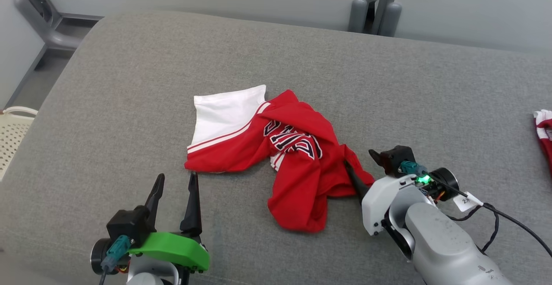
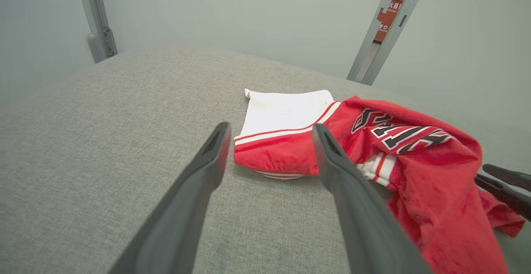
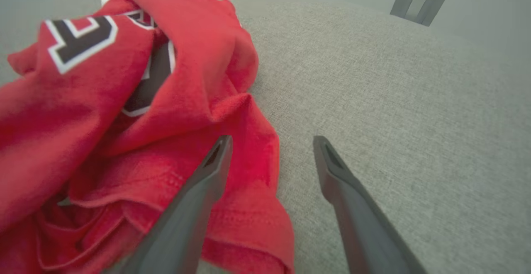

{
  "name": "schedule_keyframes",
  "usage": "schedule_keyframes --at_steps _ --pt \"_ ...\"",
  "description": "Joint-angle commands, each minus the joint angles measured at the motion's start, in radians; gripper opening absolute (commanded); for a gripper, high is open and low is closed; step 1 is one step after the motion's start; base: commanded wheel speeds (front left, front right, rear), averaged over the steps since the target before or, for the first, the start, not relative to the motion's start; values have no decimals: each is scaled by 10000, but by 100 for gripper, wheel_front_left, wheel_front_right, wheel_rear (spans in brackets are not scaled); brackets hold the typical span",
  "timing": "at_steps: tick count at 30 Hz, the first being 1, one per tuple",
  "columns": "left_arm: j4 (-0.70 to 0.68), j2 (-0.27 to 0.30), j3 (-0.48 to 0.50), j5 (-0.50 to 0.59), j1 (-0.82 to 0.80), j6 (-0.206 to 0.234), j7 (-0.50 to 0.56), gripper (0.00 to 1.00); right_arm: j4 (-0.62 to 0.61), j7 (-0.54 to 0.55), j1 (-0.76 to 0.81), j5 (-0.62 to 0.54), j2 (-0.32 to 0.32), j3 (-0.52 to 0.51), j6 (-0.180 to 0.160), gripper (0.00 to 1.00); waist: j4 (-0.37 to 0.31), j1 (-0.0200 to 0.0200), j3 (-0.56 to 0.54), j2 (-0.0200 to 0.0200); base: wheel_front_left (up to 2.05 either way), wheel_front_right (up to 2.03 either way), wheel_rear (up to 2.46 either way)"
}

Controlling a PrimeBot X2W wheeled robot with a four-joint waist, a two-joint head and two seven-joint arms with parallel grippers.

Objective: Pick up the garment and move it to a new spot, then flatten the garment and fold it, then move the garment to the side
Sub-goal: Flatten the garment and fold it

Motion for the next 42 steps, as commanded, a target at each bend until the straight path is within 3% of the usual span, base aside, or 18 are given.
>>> schedule_keyframes --at_steps 1,5,6,7,8,9,17,24,27,31,34,38,42 --pt "-14 72 7 -6 -28 42 16 100 97 61 155 25 -25 18 -15 100 174 0 130 0 0 0 0" --pt "16 81 1 -58 -90 48 -6 100 307 325 166 308 51 285 -15 100 401 0 185 0 0 0 0" --pt "25 84 2 -59 -93 56 -13 100 332 363 170 406 74 385 -15 56 451 0 182 0 0 0 0" --pt "30 88 6 -57 -90 73 -20 100 344 383 149 477 85 461 -15 31 475 0 178 0 0 0 0" --pt "36 95 11 -63 -82 78 -25 100 374 455 114 557 97 566 -15 6 505 0 166 0 0 0 0" --pt "40 99 13 -63 -76 82 -23 100 391 461 60 627 93 616 -15 0 525 0 157 0 0 0 0" --pt "54 111 1 -130 -134 106 -63 100 737 351 -1109 666 -617 384 -15 0 550 0 150 0 0 0 0" --pt "148 43 -123 -163 -222 21 -88 100 1381 139 -3367 -252 -2267 -640 -17 0 711 0 193 0 0 0 0" --pt "193 31 -128 -163 -227 19 -114 100 1552 -10 -4163 -782 -2585 -1069 -15 0 770 0 200 0 0 0 0" --pt "209 55 -96 -173 -185 58 -128 100 1582 -227 -4749 -1537 -2672 -1450 -15 0 752 0 201 0 0 0 0" --pt "207 77 -69 -186 -134 84 -141 100 1517 -375 -4606 -1915 -2378 -1745 -15 0 690 0 177 0 0 0 0" --pt "186 101 -62 -192 -23 124 -146 100 1184 -532 -3797 -2298 -1885 -1885 -15 0 531 0 134 0 0 0 0" --pt "132 138 -56 -197 73 174 -157 100 69 -570 -2373 -2362 -1413 -1761 -15 0 325 0 51 0 0 0 0"
